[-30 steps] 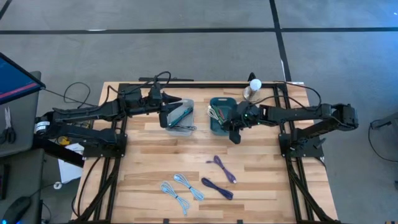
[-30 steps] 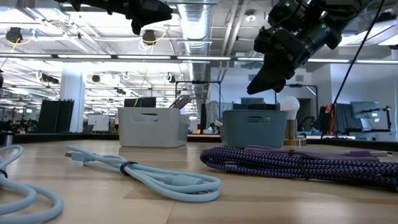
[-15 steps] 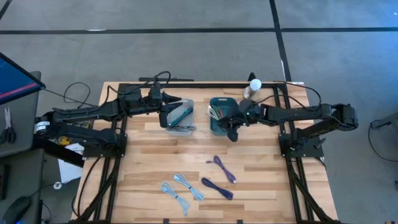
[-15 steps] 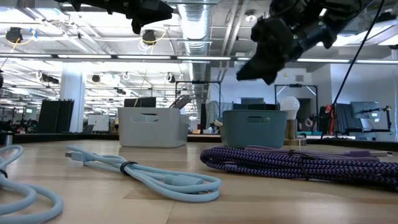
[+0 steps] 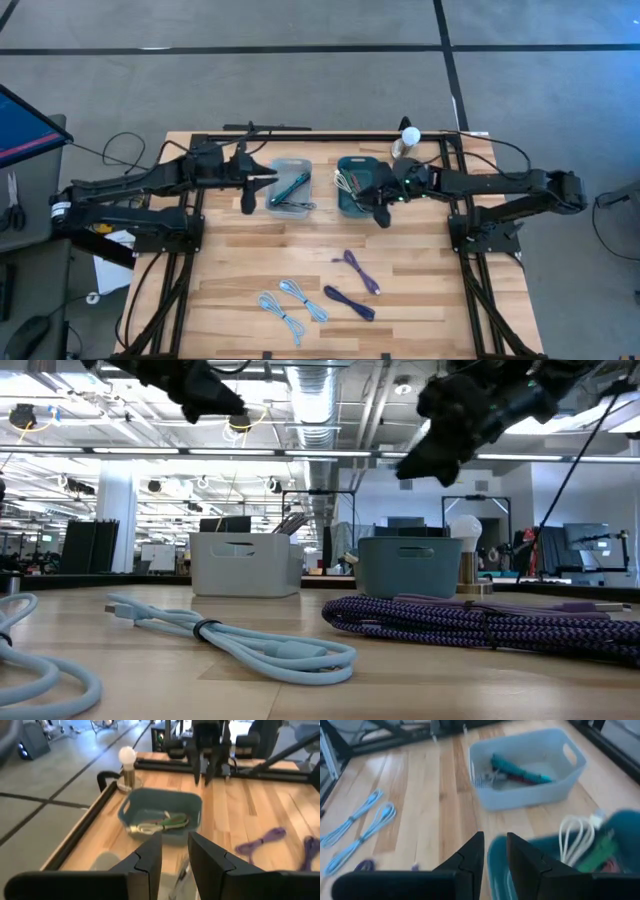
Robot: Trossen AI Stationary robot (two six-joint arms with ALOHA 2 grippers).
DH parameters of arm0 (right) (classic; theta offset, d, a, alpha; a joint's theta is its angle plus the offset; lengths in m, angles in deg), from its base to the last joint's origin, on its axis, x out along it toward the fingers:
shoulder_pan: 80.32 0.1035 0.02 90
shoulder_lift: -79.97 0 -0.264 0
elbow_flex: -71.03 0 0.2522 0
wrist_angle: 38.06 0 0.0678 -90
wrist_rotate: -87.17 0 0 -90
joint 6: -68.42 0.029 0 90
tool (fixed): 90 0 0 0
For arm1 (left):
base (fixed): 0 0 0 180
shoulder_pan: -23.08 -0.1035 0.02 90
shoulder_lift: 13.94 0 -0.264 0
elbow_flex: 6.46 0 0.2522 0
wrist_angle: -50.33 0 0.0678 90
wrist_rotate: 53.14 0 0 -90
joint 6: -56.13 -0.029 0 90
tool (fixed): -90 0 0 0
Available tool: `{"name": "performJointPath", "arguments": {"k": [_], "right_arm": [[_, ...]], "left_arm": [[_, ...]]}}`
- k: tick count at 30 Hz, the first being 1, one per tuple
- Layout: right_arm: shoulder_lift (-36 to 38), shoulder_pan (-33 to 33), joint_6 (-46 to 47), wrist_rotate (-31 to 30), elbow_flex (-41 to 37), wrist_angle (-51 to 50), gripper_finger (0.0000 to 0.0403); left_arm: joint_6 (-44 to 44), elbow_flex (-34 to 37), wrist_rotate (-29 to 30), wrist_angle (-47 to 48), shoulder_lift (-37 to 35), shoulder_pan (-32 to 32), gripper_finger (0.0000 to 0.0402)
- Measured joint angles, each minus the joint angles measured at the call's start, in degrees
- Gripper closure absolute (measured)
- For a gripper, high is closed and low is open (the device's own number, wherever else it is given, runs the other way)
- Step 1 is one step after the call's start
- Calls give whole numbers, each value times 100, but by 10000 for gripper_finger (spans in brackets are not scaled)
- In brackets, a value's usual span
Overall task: Pick & Place USB Port
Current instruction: Put the purple charger cable into the blue bin
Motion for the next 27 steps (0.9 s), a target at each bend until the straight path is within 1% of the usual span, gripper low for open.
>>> {"name": "performJointPath", "arguments": {"k": [3,6,9,12,16,20,22,27], "right_arm": [[491,46,2,-3,0,-692,327],[1003,140,25,-87,0,-1301,327],[1459,281,196,-346,2,-1758,327],[1857,423,199,-534,2,-2124,327],[2283,594,199,-791,2,-2391,327],[2546,691,280,-796,2,-2416,327],[2613,724,477,-796,2,-2422,327],[2602,810,1091,-809,2,-2930,327]], "left_arm": [[-66,0,0,455,-236,4,307],[-370,10,-1,923,-454,4,307],[-518,271,-13,940,-657,11,307],[-806,780,-18,883,-876,11,307],[-826,1652,-20,75,-1185,11,319],[-782,2449,-23,-1081,-1442,11,345],[-771,2720,-64,-1688,-1533,11,358],[-834,3181,-195,-2625,-1686,9,382]]}}
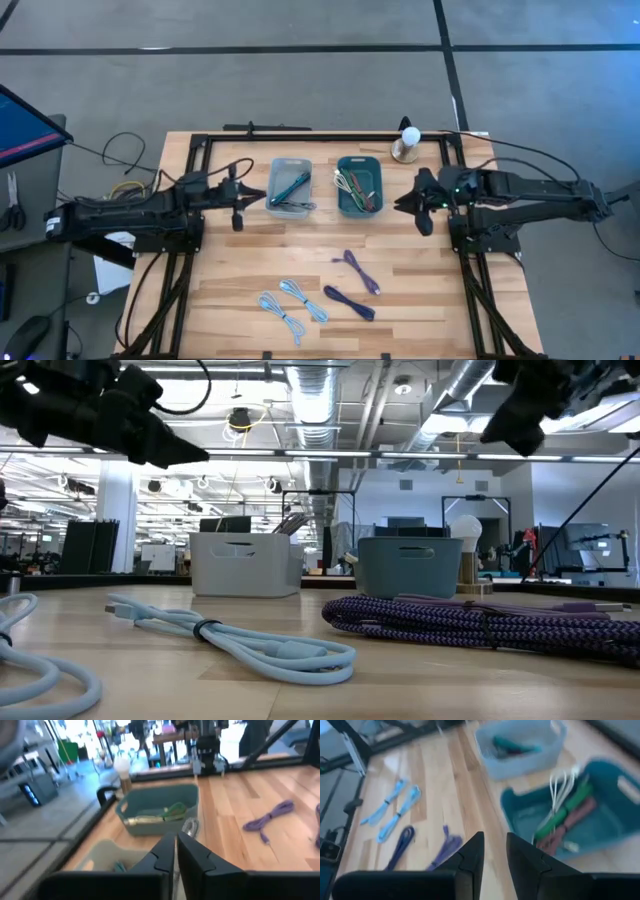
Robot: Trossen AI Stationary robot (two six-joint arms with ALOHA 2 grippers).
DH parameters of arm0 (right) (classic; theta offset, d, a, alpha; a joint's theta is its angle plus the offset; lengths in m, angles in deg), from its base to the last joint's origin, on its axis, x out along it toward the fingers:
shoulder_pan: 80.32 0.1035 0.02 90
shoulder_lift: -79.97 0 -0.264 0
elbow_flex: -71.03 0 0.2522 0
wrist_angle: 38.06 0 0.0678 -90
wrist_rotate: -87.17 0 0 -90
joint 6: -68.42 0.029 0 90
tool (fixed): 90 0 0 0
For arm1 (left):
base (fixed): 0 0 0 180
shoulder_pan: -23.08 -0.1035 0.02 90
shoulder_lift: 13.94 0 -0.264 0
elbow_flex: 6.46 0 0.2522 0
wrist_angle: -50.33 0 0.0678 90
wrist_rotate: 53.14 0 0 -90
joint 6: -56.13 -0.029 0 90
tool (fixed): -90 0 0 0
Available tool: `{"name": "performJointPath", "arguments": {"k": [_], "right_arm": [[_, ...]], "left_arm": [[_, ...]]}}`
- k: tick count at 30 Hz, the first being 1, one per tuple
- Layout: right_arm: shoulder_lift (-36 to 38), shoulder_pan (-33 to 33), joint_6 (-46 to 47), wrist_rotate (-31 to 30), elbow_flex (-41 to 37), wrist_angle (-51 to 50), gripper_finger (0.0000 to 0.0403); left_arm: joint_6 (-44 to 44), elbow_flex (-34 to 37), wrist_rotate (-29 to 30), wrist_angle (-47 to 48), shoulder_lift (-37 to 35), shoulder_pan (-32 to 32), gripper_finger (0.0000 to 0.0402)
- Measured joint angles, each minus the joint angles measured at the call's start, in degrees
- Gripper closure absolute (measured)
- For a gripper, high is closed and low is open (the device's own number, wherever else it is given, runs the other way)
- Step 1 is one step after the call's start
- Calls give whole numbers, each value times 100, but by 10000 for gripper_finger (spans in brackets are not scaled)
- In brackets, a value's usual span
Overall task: Pick & Place USB Port
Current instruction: Put the purple charger cable into the blue bin
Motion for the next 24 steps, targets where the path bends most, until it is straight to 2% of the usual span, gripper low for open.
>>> {"name": "performJointPath", "arguments": {"k": [4,10,19,24], "right_arm": [[-192,174,302,-146,0,-281,327],[-457,547,327,-393,0,-104,327],[-999,837,960,-1230,0,-120,327],[-1478,807,1056,-1614,0,-69,327]], "left_arm": [[-83,96,95,-29,-221,-69,395],[-188,172,168,35,-793,-481,391],[484,172,-1242,100,-1038,-664,393],[732,172,-1690,82,-1029,-664,389]]}}
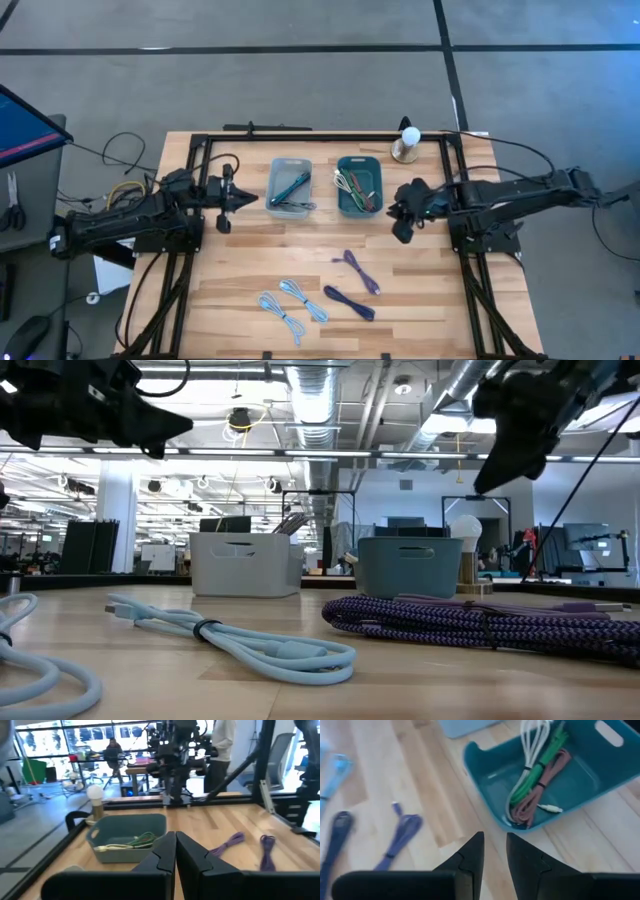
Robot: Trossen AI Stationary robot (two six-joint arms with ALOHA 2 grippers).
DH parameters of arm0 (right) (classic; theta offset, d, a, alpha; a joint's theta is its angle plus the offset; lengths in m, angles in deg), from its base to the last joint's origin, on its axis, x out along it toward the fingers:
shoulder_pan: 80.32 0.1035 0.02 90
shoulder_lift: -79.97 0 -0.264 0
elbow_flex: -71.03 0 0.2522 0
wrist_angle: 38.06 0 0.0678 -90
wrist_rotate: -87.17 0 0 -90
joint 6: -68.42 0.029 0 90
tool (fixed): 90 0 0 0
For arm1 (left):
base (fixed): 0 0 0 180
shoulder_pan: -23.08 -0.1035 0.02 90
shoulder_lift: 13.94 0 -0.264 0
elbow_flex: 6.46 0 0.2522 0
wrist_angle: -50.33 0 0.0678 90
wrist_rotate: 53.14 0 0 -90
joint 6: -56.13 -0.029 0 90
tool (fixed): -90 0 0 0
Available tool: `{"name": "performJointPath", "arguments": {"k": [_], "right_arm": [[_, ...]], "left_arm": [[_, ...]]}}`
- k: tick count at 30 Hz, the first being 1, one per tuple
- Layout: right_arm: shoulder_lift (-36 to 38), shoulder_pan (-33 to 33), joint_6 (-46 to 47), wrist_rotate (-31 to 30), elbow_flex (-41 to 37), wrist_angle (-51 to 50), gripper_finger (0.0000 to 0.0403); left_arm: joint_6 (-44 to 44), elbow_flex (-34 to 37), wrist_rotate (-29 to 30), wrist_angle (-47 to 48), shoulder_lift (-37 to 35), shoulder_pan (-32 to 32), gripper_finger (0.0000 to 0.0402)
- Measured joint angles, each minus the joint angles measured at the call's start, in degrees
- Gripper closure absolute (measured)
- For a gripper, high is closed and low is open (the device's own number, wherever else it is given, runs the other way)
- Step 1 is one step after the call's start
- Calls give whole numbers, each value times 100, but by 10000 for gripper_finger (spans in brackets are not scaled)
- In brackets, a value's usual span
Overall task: Pick & Place USB Port
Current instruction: Put the purple charger cable into the blue bin
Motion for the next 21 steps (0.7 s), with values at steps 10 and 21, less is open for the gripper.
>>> {"name": "performJointPath", "arguments": {"k": [10,21], "right_arm": [[-630,-91,-944,18,0,1320,327],[-1345,-103,-174,1516,2,2711,327]], "left_arm": [[260,0,-8,-21,2,0,389],[261,-3,-6,-25,13,-2,389]]}}
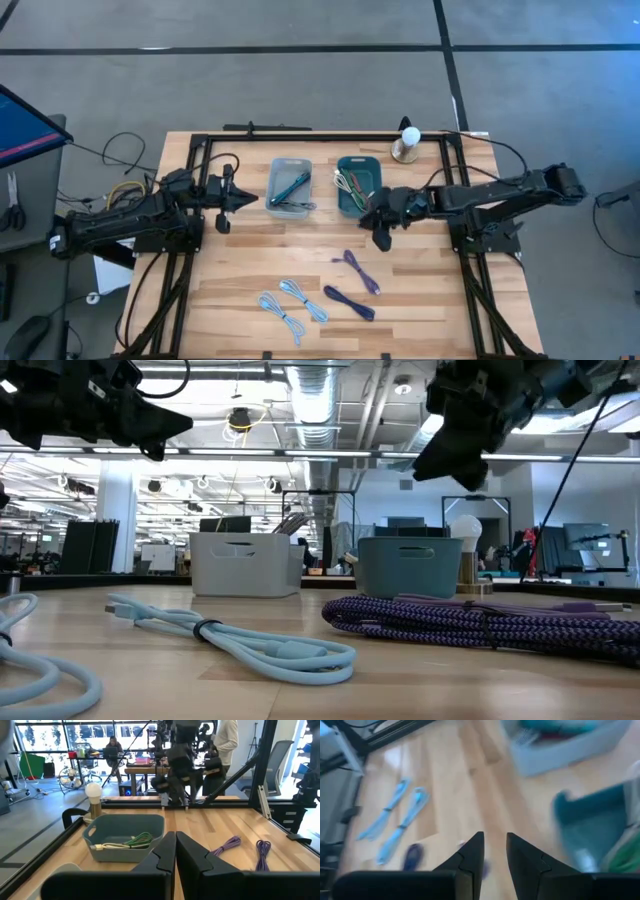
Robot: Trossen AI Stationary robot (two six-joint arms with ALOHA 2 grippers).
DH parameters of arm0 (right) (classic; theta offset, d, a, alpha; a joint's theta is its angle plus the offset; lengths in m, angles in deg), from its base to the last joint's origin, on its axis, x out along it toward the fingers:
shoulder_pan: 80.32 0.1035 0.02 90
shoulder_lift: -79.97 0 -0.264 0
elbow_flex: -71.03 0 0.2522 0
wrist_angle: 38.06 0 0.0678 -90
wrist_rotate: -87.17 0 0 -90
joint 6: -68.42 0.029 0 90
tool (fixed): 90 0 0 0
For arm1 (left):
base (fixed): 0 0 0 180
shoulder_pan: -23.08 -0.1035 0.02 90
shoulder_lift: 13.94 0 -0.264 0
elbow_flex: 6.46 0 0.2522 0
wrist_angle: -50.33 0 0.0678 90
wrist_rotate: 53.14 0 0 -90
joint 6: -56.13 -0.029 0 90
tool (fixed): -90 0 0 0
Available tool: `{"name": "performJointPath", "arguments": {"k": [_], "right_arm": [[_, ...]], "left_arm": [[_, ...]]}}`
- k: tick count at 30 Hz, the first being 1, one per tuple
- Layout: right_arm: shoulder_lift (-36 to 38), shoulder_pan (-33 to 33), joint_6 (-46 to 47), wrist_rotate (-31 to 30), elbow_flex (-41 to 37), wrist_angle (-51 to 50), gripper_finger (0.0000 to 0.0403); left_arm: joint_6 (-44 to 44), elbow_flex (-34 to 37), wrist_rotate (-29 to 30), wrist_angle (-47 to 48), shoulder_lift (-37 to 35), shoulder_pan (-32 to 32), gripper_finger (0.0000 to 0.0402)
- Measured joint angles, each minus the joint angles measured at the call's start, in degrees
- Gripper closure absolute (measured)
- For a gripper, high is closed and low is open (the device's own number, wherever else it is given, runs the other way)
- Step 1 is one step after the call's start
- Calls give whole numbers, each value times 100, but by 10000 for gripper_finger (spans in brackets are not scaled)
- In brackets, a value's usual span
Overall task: Pick & Place USB Port
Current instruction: Put the purple charger cable into the blue bin
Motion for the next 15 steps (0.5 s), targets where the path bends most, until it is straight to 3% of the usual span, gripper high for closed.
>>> {"name": "performJointPath", "arguments": {"k": [7,15], "right_arm": [[-515,469,951,13,139,-37,327],[-1191,1084,1425,-62,943,-155,327]], "left_arm": [[-12,-4,1,-31,0,2,389],[-19,-4,1,-39,1,0,389]]}}
